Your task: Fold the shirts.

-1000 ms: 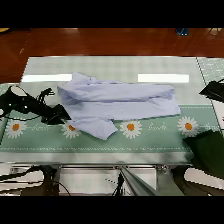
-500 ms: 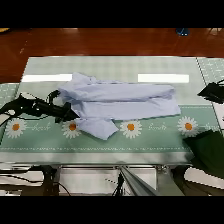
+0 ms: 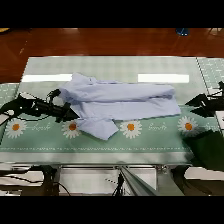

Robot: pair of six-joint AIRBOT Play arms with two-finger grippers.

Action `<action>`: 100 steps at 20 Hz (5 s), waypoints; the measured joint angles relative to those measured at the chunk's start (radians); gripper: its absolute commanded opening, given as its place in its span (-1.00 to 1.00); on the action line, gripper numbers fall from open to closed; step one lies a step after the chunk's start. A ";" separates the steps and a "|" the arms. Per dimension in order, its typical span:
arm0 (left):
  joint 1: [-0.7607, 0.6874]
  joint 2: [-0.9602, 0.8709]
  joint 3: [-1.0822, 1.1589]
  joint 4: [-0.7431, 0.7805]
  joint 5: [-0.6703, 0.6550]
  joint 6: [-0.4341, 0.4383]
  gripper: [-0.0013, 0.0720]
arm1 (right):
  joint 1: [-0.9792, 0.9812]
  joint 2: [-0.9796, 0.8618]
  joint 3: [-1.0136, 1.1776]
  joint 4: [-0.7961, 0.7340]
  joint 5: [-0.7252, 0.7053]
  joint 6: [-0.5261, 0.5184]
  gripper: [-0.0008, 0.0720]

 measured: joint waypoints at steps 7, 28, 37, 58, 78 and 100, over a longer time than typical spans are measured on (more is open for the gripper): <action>-0.001 0.000 0.000 -0.055 0.005 0.030 -0.91 | 0.053 -0.087 -0.024 0.087 -0.038 -0.023 0.43; 0.000 0.520 0.645 -0.159 0.010 0.082 -0.91 | 0.233 0.402 0.498 0.228 0.023 -0.022 -0.88; 0.000 0.896 0.995 0.190 0.115 -0.188 -0.91 | 0.233 0.836 0.712 0.057 -0.163 0.198 -0.89; -0.001 0.586 0.679 0.439 -0.363 -0.333 -0.91 | 0.612 0.302 0.737 -0.541 0.485 0.263 -0.89; -0.209 -0.097 0.570 0.313 0.602 -0.159 -0.91 | 0.555 -0.303 0.737 -0.436 -0.278 0.335 -0.89; -0.185 -0.177 0.638 0.505 -0.011 -0.332 -0.91 | 0.483 -0.240 0.615 -0.370 0.202 0.281 -0.89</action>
